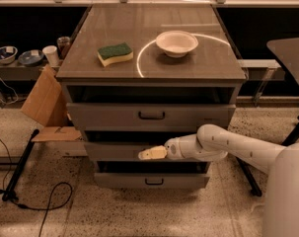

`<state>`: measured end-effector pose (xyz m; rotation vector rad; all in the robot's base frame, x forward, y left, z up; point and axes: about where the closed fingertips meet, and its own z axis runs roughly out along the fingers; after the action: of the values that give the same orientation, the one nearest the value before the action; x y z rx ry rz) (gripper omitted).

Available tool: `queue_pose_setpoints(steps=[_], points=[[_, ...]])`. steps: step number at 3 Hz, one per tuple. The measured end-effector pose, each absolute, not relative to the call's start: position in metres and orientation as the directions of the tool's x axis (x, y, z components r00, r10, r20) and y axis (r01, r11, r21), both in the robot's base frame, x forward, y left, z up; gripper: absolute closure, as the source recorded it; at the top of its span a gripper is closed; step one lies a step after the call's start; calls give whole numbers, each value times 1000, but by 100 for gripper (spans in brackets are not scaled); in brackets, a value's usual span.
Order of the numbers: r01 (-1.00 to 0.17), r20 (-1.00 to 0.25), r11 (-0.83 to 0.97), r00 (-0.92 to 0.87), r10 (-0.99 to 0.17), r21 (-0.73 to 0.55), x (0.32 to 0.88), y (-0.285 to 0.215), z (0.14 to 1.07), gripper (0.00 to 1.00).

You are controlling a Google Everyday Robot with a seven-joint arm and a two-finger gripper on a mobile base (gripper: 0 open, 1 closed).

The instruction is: Close middle drawer

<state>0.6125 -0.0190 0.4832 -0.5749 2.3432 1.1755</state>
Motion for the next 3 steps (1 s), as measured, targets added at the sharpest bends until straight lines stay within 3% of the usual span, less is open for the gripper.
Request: queue_pose_setpoints(steps=[3], points=[[-518,-524,530,-838,-155,672,602,-32,473,0]])
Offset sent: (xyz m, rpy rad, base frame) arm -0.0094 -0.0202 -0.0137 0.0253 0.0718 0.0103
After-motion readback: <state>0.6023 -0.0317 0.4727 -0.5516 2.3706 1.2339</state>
